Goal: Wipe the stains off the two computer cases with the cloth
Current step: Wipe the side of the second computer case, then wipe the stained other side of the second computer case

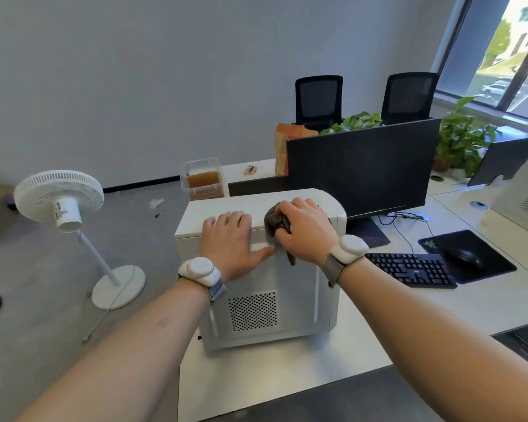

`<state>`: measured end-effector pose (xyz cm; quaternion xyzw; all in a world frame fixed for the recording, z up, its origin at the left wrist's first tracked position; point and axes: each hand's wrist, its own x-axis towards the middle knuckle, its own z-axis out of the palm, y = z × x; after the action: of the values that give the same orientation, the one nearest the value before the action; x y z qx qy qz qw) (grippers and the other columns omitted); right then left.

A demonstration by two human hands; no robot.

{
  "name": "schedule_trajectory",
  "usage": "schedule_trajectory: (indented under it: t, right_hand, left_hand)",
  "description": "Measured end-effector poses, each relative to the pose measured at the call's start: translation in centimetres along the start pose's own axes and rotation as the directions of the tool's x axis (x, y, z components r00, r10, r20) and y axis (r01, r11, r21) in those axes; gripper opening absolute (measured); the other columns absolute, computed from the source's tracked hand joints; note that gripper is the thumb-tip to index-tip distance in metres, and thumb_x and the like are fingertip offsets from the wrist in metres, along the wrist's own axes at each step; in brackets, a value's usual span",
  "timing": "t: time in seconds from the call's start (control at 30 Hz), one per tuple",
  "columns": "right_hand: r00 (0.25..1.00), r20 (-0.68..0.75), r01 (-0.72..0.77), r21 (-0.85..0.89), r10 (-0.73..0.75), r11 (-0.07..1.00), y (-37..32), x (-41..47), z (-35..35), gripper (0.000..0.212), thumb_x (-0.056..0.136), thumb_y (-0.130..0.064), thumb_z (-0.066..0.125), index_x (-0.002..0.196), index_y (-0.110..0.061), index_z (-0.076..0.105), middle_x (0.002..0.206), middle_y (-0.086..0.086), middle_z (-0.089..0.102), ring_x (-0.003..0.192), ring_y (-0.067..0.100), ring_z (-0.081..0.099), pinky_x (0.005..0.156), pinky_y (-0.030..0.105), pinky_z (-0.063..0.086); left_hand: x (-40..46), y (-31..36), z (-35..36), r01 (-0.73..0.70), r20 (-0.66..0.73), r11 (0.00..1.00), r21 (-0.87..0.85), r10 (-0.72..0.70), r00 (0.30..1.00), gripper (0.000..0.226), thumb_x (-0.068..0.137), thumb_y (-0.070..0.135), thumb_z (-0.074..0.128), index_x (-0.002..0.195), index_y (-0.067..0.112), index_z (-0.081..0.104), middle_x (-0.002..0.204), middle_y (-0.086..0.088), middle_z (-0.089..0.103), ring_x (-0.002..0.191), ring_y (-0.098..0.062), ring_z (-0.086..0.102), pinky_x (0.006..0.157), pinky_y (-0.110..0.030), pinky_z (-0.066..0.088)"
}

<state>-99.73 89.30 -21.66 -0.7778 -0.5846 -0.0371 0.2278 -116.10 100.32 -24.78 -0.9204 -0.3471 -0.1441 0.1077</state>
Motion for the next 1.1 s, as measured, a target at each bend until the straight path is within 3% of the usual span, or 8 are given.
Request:
schedule_trajectory:
  t: [0.1,0.2,0.4,0.47,0.53,0.6,0.77,1.1]
  right_hand:
    - [0.994,0.037,-0.103,-0.018,0.104,0.995,1.3,0.3,-0.4,0.030,0.087,-0.041,0.051,0.113,-0.026,0.052,0.105,0.000,0.054,0.102,0.027,0.048,0.088,0.041,0.043]
    - [0.977,0.067,-0.199,-0.057,0.203,0.978,3.1,0.7,-0.4,0.032,0.092,-0.039,0.048,0.119,-0.022,0.052,0.119,0.006,0.056,0.113,0.031,0.049,0.093,0.043,0.043]
    - [0.964,0.220,-0.130,-0.101,0.149,0.986,4.8,2.4,-0.5,0.040,0.100,-0.038,0.046,0.136,-0.021,0.046,0.135,0.012,0.049,0.123,0.035,0.046,0.100,0.046,0.044]
    - [0.961,0.249,-0.096,-0.101,0.118,0.990,5.3,2.9,-0.4,0.043,0.101,-0.037,0.047,0.140,-0.022,0.043,0.137,0.012,0.047,0.125,0.036,0.046,0.101,0.046,0.044]
    - [0.962,0.255,-0.076,-0.105,0.101,0.991,5.7,3.4,0.0,0.043,0.101,-0.040,0.046,0.141,-0.024,0.042,0.140,0.010,0.045,0.126,0.036,0.046,0.102,0.048,0.044]
    - [0.960,0.261,-0.073,-0.107,0.098,0.992,5.8,3.9,0.4,0.044,0.102,-0.042,0.044,0.142,-0.025,0.041,0.142,0.009,0.045,0.127,0.036,0.047,0.102,0.047,0.043]
    - [0.945,0.287,-0.125,-0.124,0.156,0.984,5.9,5.4,0.8,0.045,0.102,-0.047,0.039,0.140,-0.023,0.041,0.131,0.011,0.056,0.111,0.037,0.058,0.094,0.045,0.046]
    - [0.945,0.185,-0.232,-0.203,0.270,0.951,5.6,4.1,1.1,0.037,0.104,-0.047,0.036,0.127,-0.020,0.046,0.119,0.009,0.057,0.106,0.034,0.056,0.092,0.047,0.044]
  left_hand:
    - [-0.8,1.0,-0.3,0.098,-0.059,0.990,-0.101,-0.105,0.993,0.065,0.095,0.078,0.019,0.107,0.026,0.057,0.113,0.005,0.062,0.102,-0.021,0.057,0.088,-0.041,0.041]
    - [-1.4,2.3,-0.7,0.228,-0.075,0.949,-0.216,-0.249,0.966,0.055,0.099,0.067,0.018,0.094,0.028,0.056,0.099,0.008,0.062,0.092,-0.019,0.056,0.085,-0.039,0.040]
    - [-2.5,3.5,-0.6,0.306,-0.055,0.921,-0.240,-0.327,0.943,0.028,0.100,0.050,0.036,0.100,0.029,0.055,0.105,0.008,0.061,0.100,-0.018,0.057,0.091,-0.039,0.040]
    - [-3.2,4.2,-0.3,0.333,-0.050,0.915,-0.227,-0.352,0.935,0.032,0.099,0.047,0.035,0.112,0.028,0.057,0.123,0.007,0.061,0.118,-0.021,0.055,0.100,-0.043,0.038]
    - [-4.0,4.9,-0.1,0.379,-0.037,0.908,-0.178,-0.392,0.919,0.045,0.097,0.046,0.031,0.128,0.028,0.057,0.150,0.005,0.051,0.142,-0.026,0.042,0.114,-0.055,0.029]
    - [-4.7,5.4,-0.1,0.409,-0.012,0.900,-0.149,-0.415,0.910,0.054,0.095,0.047,0.024,0.136,0.028,0.055,0.160,0.004,0.042,0.151,-0.029,0.030,0.118,-0.063,0.018]
    - [-5.6,6.1,-0.9,0.440,0.029,0.886,-0.148,-0.441,0.897,0.063,0.091,0.048,0.014,0.136,0.030,0.054,0.162,0.005,0.040,0.152,-0.028,0.028,0.120,-0.066,0.012]
    - [-4.1,3.1,0.2,0.413,0.084,0.896,-0.163,-0.405,0.911,0.058,0.101,0.059,0.015,0.133,0.028,0.053,0.164,0.002,0.033,0.154,-0.032,0.019,0.118,-0.070,0.006]
